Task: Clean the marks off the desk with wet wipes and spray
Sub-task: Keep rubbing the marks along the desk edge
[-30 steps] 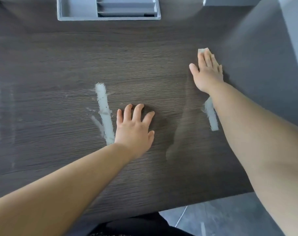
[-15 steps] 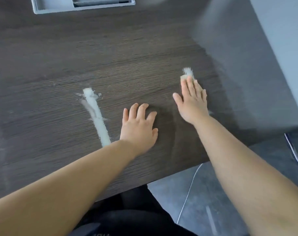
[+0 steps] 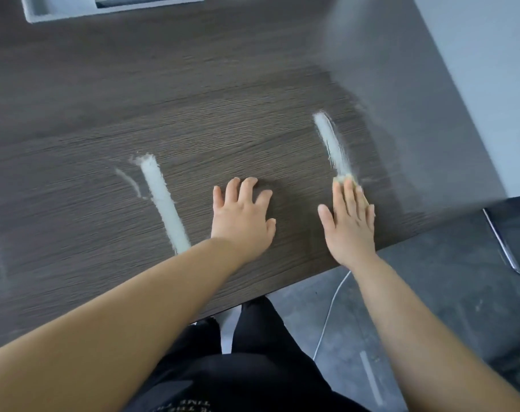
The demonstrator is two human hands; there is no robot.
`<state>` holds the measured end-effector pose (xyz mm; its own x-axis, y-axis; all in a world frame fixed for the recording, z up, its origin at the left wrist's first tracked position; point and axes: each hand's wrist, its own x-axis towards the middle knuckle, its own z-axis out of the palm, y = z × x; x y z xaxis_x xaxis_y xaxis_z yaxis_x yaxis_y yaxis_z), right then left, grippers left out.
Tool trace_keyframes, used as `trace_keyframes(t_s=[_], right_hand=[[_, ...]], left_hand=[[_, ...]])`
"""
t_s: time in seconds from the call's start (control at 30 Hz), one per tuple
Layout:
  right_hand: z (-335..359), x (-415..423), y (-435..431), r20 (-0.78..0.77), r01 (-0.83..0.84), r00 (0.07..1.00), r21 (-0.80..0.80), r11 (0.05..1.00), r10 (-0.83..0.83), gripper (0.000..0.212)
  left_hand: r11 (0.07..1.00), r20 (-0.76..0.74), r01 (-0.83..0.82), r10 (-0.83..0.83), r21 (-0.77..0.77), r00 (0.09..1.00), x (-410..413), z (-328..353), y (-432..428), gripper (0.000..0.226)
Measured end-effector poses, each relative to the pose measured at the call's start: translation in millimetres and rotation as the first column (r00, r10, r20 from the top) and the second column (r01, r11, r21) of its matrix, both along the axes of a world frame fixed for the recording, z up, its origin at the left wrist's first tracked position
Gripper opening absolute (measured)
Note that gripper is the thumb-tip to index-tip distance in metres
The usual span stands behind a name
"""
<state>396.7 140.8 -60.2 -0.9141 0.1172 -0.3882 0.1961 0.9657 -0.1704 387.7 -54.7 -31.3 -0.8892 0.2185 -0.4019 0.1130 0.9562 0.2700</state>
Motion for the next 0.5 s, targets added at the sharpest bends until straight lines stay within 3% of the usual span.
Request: trace_keyframes(t_s=[0.23, 0.4, 0.5], right_hand=[[-0.9, -149.5, -0.1, 0.008, -0.201, 0.979, -0.025, 0.979, 0.201, 0.059], [-2.3, -62.5, 43.6, -0.038, -0.285, 0.958, -0.041, 0.958, 0.283, 0.064], [4.0, -9.9, 59.4, 0.014, -0.267, 0.963, -0.038, 0.963, 0.267, 0.071]], left_hand=[[0.991, -0.001, -0.091, 0.091, -0.093, 0.996, -42.7, -5.2, 40.5, 0.058], [0.983, 0.081, -0.03, 0.045, -0.18, 0.996, -43.8, -5.4, 45.8, 0.064], [0.982, 0.127, -0.02, 0.045, -0.19, 0.991, -50.4, -1.2, 48.8, 0.063]])
